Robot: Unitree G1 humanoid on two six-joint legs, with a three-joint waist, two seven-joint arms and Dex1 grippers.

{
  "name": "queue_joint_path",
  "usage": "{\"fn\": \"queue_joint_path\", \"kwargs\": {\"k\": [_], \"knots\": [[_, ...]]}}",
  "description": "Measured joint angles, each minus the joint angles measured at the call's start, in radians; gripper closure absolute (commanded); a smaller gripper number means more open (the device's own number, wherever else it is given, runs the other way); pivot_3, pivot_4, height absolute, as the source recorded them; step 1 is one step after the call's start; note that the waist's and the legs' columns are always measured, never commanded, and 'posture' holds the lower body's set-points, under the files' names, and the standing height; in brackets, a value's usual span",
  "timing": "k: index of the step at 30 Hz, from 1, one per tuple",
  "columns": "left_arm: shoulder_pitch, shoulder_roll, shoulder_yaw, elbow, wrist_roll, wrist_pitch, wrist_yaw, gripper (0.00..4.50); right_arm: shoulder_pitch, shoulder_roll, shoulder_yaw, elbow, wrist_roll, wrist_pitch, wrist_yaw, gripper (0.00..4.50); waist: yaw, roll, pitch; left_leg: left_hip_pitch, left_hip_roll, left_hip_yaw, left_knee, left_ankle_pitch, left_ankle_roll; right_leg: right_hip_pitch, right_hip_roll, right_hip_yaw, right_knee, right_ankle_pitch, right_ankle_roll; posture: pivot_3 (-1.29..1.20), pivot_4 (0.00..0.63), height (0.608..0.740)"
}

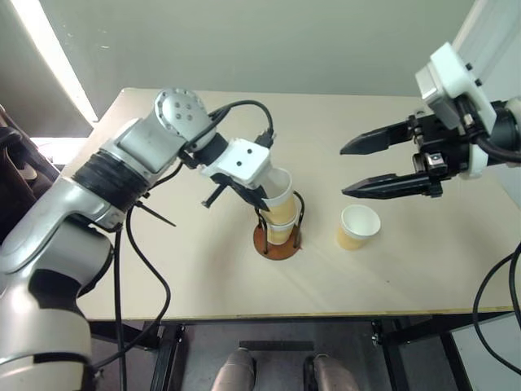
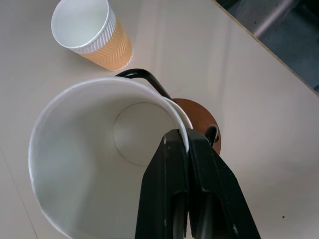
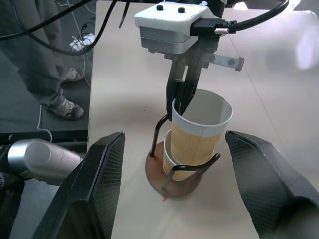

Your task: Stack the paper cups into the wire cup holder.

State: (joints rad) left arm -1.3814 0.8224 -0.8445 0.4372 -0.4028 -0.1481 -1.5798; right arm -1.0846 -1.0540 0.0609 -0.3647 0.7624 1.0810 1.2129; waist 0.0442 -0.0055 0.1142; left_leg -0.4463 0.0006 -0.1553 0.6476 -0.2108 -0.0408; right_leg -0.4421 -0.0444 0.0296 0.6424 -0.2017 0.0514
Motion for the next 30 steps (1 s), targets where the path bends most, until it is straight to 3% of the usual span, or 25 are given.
{"fn": "queue_joint_path", "kwargs": {"k": [1, 12, 20, 30], "knots": [[0.000, -0.006, 0.000, 0.008, 0.004, -0.001, 0.000, 3.89, 0.001, -0.001, 0.000, 0.000, 0.000, 0.000, 0.000, 1.17, 0.001, 0.000, 0.000, 0.000, 0.000, -0.001, 0.000, 0.000, 0.000, 0.000, -0.001, 0.000, 0.000, 0.000, 0.000, 0.00, 0.150, 0.740], [0.000, -0.040, 0.017, 0.058, 0.015, -0.006, 0.000, 0.03, 0.006, -0.010, 0.000, 0.001, -0.004, -0.004, 0.000, 1.17, 0.003, 0.000, 0.000, 0.000, 0.000, 0.000, 0.000, 0.000, 0.000, 0.000, 0.000, 0.000, 0.000, 0.000, 0.000, 0.00, 0.150, 0.740], [-0.016, -0.120, 0.214, 0.132, 0.015, 0.097, -0.002, 0.03, 0.137, -0.046, 0.032, -0.006, -0.107, -0.112, -0.008, 1.17, 0.009, 0.000, 0.000, -0.001, 0.000, 0.001, 0.002, 0.000, 0.001, 0.000, 0.000, 0.000, 0.000, 0.001, 0.002, 0.00, 0.150, 0.740], [0.045, 0.022, 0.317, 0.022, 0.004, 0.247, -0.003, 0.03, 0.248, -0.059, 0.238, 0.008, -0.399, -0.368, 0.024, 1.17, 0.000, 0.000, 0.000, 0.001, 0.001, 0.002, 0.003, -0.001, 0.002, 0.000, 0.000, 0.002, 0.000, 0.002, 0.004, 0.00, 0.150, 0.740]]}}
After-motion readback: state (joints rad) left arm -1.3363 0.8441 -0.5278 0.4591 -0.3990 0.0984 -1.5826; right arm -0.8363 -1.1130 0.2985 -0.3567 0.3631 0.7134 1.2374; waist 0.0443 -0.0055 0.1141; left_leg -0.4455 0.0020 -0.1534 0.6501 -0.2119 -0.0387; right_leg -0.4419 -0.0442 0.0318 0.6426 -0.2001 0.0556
